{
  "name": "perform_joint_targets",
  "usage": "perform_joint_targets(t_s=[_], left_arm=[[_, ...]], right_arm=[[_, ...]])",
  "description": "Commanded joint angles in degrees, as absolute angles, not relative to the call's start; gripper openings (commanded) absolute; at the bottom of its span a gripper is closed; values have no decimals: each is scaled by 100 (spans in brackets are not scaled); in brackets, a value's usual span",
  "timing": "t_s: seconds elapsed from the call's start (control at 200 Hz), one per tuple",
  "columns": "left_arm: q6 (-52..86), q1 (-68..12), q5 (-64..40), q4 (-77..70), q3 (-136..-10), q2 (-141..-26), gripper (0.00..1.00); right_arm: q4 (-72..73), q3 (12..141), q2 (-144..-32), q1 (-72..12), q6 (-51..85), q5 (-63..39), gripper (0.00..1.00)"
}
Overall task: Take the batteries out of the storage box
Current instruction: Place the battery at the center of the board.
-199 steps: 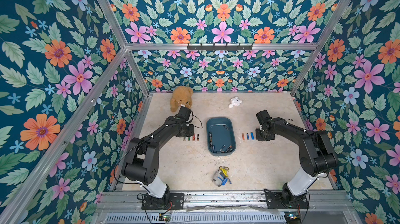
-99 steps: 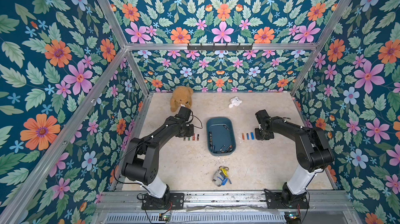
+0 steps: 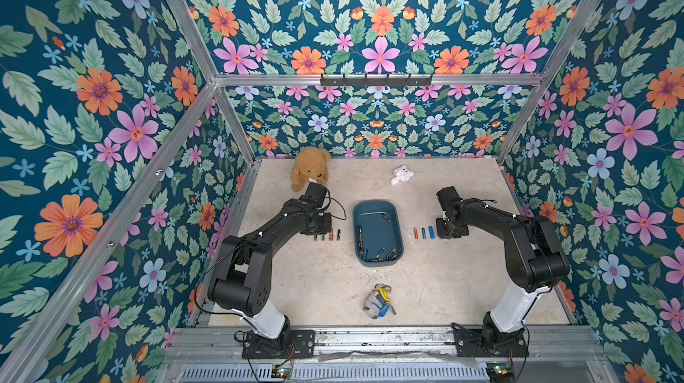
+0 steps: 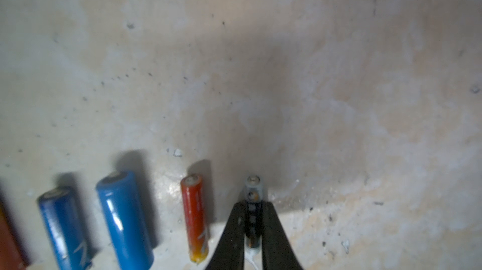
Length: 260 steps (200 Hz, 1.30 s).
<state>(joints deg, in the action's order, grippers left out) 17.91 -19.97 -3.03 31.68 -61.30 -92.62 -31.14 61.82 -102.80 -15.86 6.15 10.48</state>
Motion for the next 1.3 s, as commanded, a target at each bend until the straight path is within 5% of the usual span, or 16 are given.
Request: perform_joint_targets(t_s=[0.0,0.935,1.295], left_arm=[[1767,-1995,-272,3252,-6129,-9229,24],[1785,-2082,-275,3369,-6435,-9233,24],[2059,-2819,211,3674,-7204,-9269,26]], right_arm=[[-3090,6187,-10327,-1587,571,1055,17],[-3148,6213,-9987,-1582,629,1176,26],[-3371,6392,-9548,-1582,814,1202,27]])
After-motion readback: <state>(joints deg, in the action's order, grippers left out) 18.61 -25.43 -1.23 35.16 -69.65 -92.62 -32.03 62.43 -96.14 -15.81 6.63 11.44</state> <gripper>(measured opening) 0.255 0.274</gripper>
